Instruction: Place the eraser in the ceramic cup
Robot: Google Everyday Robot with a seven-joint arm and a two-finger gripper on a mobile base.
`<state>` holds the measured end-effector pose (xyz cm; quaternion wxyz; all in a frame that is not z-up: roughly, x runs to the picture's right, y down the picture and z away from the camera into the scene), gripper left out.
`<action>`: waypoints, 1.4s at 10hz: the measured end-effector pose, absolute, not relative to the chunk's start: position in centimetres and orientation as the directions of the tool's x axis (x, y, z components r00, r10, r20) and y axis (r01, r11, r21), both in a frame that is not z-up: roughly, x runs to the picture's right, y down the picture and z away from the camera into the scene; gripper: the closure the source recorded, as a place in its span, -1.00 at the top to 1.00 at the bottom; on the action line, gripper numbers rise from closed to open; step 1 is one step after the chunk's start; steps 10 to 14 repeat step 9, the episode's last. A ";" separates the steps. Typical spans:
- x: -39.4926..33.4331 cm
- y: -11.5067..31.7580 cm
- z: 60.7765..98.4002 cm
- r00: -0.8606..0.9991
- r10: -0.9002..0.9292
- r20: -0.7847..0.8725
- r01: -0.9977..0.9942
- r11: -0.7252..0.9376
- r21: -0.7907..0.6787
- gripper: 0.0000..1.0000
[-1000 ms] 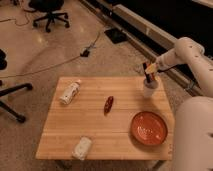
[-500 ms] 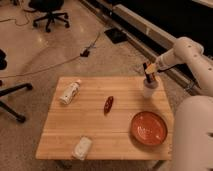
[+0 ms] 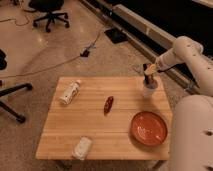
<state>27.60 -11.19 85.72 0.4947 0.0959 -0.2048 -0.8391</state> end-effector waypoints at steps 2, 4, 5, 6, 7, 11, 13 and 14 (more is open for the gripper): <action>27.6 -11.2 85.7 -0.493 -0.869 0.042 0.792 -0.429 0.435 0.60; 27.7 -11.3 85.6 -0.477 -0.879 0.022 0.797 -0.422 0.433 0.60; 27.9 -11.4 85.5 -0.465 -0.885 0.002 0.800 -0.419 0.430 0.60; 27.7 -11.4 85.5 -0.482 -0.876 0.004 0.792 -0.434 0.429 0.60; 27.5 -11.4 85.4 -0.501 -0.865 0.018 0.785 -0.446 0.429 0.60; 27.5 -11.6 85.3 -0.524 -0.852 0.019 0.776 -0.468 0.424 0.60; 27.5 -11.6 85.3 -0.524 -0.852 0.019 0.776 -0.468 0.424 0.60; 27.5 -11.6 85.3 -0.524 -0.852 0.019 0.776 -0.468 0.424 0.60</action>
